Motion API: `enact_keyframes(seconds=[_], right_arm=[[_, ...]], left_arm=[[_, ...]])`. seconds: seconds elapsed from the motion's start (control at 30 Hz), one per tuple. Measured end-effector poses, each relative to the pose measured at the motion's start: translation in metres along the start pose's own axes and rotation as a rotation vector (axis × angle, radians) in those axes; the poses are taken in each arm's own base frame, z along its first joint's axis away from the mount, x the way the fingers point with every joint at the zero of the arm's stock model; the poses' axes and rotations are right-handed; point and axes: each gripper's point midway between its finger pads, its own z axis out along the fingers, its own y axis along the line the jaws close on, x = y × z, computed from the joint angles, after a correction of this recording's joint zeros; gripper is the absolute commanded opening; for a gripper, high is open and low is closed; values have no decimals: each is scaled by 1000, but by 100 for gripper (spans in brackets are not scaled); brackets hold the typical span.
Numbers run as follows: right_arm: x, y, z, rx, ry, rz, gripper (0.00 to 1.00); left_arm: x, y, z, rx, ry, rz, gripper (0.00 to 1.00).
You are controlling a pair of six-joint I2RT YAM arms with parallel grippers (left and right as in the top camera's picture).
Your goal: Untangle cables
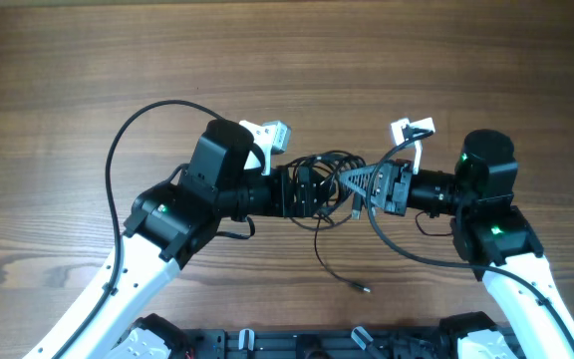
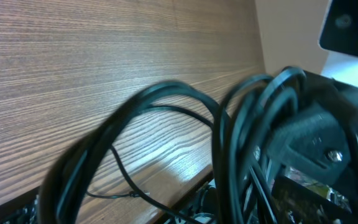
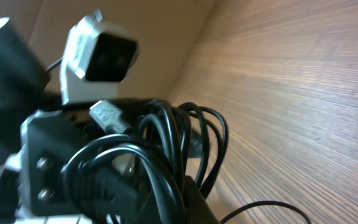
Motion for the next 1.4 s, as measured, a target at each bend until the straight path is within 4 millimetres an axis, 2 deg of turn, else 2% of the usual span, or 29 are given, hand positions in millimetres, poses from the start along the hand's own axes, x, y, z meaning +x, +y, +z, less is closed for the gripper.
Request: enact_keyframes(seconds=[0.17,0.27,0.37,0.47,0.57,0.73,0.97,1.03,1.1,1.27,1.4], right_arm=[[-11,-17,-1,96,-73,89,4],[-12,-30,-3,158,-100,162,4],[-7,-46,-6,232,-110,239,4],[-5,-57,-9,288,-128,281,4],[-7,-61,-10,307,-145,289,4],[-10,-65,-12,330,-175,337,4],[-10,-68,-13,345,-186,363,4],[-10,-69,-13,345,-188,371,4],[-10,-69,-14,346,-189,370,4],[-11,-71,-14,356,-197,374,4],[-9,-72,-15,362,-191,385,4]], left_arm=[[0,1,0,-4,-1,-1,100],[0,12,0,-62,-14,-42,100],[-9,26,-2,-140,-78,-143,100],[-18,29,-3,-152,-129,-228,100],[-18,28,-2,-155,-142,-299,100],[-4,18,9,-142,-110,-463,100],[39,20,58,-240,-5,-956,100],[45,21,67,-258,-1,-1060,100],[41,18,70,-240,-15,-1129,100],[15,-4,75,-97,-64,-1202,100],[6,-6,75,-69,-101,-1215,100]])
